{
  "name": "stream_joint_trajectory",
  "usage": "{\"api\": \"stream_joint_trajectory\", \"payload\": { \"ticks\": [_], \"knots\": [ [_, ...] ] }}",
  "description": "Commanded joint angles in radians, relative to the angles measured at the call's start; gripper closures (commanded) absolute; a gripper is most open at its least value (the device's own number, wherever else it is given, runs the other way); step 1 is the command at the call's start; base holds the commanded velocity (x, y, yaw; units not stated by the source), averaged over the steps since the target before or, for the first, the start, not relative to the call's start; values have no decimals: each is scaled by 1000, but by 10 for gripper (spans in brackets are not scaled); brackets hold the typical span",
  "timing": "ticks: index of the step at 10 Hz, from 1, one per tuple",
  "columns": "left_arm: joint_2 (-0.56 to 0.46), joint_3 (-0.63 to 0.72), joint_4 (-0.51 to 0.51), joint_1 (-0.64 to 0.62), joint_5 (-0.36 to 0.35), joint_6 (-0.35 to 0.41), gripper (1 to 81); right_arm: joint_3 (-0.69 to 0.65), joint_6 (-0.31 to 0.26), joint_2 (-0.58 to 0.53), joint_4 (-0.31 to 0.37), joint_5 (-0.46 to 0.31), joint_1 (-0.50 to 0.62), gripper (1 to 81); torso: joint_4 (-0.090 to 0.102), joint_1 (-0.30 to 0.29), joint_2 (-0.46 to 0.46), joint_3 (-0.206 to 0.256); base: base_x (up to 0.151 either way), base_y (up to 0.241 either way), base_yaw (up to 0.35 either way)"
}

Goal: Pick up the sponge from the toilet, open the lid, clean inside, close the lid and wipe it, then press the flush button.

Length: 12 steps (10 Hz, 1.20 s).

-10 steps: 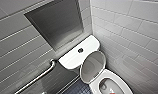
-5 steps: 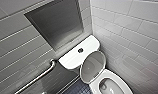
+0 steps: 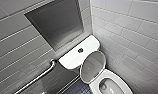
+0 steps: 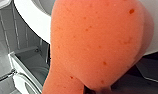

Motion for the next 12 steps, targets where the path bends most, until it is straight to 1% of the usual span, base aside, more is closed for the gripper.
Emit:
{"api": "stream_joint_trajectory", "payload": {
  "ticks": [1, 2, 3, 6, 7, 9, 11, 12],
  "knots": [
    [-24, -6, -4, 0, 82, 4, 10, -25, 3, 51, -51, -76, 1, 811, 0, 0, 0, 0, 0, 0, 0],
    [-31, -8, -7, -11, 82, 0, 10, -71, 3, 106, -84, -99, -25, 811, 0, 0, 0, 0, 0, 0, 0],
    [-39, -6, -9, -23, 82, -2, 10, -114, 3, 150, -102, -106, -42, 811, 0, 0, 0, 0, 0, 0, 0],
    [-62, -6, -36, -69, 80, -22, 10, -233, -1, 240, -147, -106, -114, 811, 0, 0, 0, 0, 0, 0, 0],
    [-68, -6, -42, -87, 79, -23, 10, -290, -2, 269, -154, -104, -141, 811, 0, 0, 0, 0, 0, 0, 0],
    [-73, -6, -44, -116, 77, -23, 10, -374, -4, 292, -153, -94, -187, 811, 0, 0, 0, 0, 0, 0, 0],
    [-90, 0, -76, -141, 63, -25, 10, -465, -7, 318, -151, -83, -230, 811, 0, 0, 0, 0, 0, 0, 0],
    [-96, 15, -75, -143, 62, -25, 10, -493, -8, 331, -151, -60, -255, 811, 0, 0, 0, 0, 0, 0, 0]
  ]
}}
